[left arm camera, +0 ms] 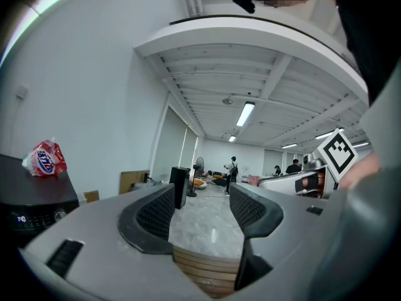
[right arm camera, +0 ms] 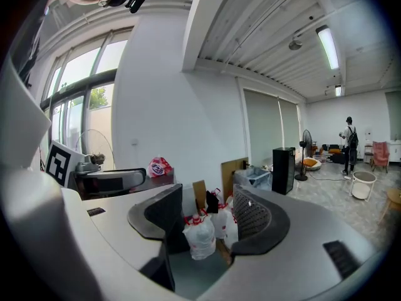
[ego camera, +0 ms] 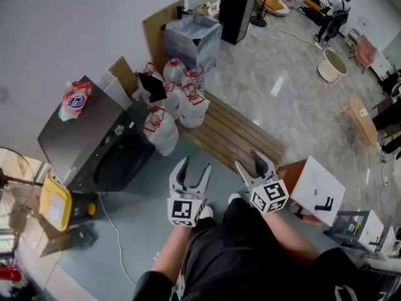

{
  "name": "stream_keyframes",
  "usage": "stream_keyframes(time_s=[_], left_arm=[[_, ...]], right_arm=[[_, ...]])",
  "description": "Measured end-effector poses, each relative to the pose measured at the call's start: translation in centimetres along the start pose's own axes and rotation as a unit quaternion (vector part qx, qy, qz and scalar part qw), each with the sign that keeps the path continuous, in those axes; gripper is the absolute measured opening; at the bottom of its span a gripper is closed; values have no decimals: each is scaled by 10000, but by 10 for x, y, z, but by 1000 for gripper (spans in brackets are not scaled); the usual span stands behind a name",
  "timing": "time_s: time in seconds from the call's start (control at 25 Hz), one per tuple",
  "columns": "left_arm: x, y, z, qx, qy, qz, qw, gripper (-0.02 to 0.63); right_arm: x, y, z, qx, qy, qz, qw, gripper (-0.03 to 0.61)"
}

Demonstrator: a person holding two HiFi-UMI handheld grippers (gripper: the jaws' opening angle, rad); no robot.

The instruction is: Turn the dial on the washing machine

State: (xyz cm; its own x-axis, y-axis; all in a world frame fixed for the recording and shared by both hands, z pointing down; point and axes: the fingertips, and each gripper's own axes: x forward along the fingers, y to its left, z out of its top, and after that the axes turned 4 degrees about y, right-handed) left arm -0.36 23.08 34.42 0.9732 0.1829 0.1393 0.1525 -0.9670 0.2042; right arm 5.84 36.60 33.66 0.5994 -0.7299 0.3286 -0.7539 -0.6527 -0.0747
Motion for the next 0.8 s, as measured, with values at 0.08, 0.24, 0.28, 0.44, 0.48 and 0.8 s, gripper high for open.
stream_keyframes(time_s=[0.08, 0.24, 0.28, 0.44, 0.48, 0.8], left_arm=[[0, 8, -1, -37, 5, 98, 9999, 250], [4, 30, 1, -76, -36, 335, 9994, 250], [5, 37, 2, -74, -43, 408, 9991, 250], [15, 70, 6, -31, -94, 743, 9972, 250], [20, 78, 6, -22, -91, 830, 9965, 250], [75, 166, 18, -157, -80, 1694, 9854, 250]], right_arm=[[8, 0, 2, 33, -1, 45, 10000, 224], [38, 6, 4, 32, 40, 300, 9995, 224], [48, 9, 6, 19, 39, 388, 9992, 224], [99, 19, 16, -40, 17, 820, 9966, 224], [114, 20, 18, -46, 38, 947, 9955, 224], [246, 19, 45, -247, 222, 1896, 9813, 224]])
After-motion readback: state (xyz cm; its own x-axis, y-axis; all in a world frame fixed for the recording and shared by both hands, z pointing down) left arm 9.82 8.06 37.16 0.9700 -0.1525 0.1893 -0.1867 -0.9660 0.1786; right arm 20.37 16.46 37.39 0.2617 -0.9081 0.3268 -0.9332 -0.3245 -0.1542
